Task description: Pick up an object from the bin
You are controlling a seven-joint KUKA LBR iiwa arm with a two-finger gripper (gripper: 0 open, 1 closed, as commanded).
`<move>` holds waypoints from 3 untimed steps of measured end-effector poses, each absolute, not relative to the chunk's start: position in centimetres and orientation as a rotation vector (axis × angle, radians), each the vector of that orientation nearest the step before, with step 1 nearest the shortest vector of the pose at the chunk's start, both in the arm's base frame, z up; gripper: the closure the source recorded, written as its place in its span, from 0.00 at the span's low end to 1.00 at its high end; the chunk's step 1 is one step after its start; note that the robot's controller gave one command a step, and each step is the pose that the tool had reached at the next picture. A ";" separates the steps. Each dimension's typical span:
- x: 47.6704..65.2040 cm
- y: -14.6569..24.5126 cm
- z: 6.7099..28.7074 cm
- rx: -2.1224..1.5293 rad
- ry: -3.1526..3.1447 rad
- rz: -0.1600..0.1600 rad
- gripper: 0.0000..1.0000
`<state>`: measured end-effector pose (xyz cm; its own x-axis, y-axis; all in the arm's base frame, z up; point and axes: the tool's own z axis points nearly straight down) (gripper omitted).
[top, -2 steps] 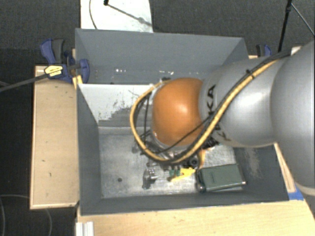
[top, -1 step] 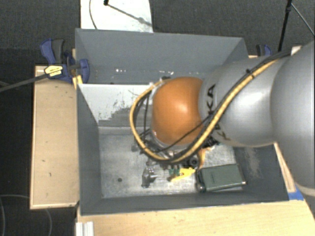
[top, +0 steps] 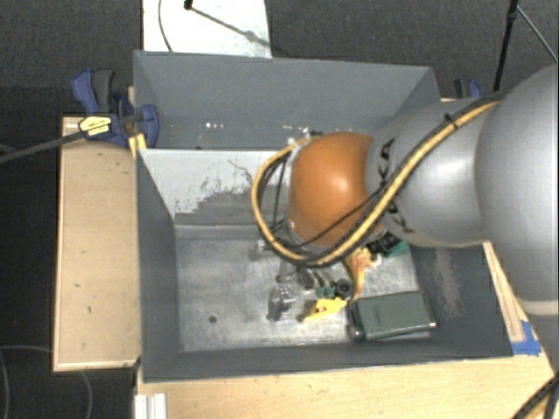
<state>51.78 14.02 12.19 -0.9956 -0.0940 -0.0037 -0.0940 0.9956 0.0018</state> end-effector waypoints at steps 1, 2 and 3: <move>54.8 8.0 11.7 -0.219 3.133 0.001 0.00; 54.4 6.7 11.6 -0.257 3.127 -0.003 0.00; 55.4 2.2 7.6 -0.377 3.101 0.002 1.00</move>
Offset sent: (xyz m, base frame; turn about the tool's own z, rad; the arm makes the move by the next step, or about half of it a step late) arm -0.0013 -0.0568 -0.0085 -0.1028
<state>55.42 2.23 7.59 -0.9707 -0.2397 -0.0177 -0.2397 0.9709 -0.0010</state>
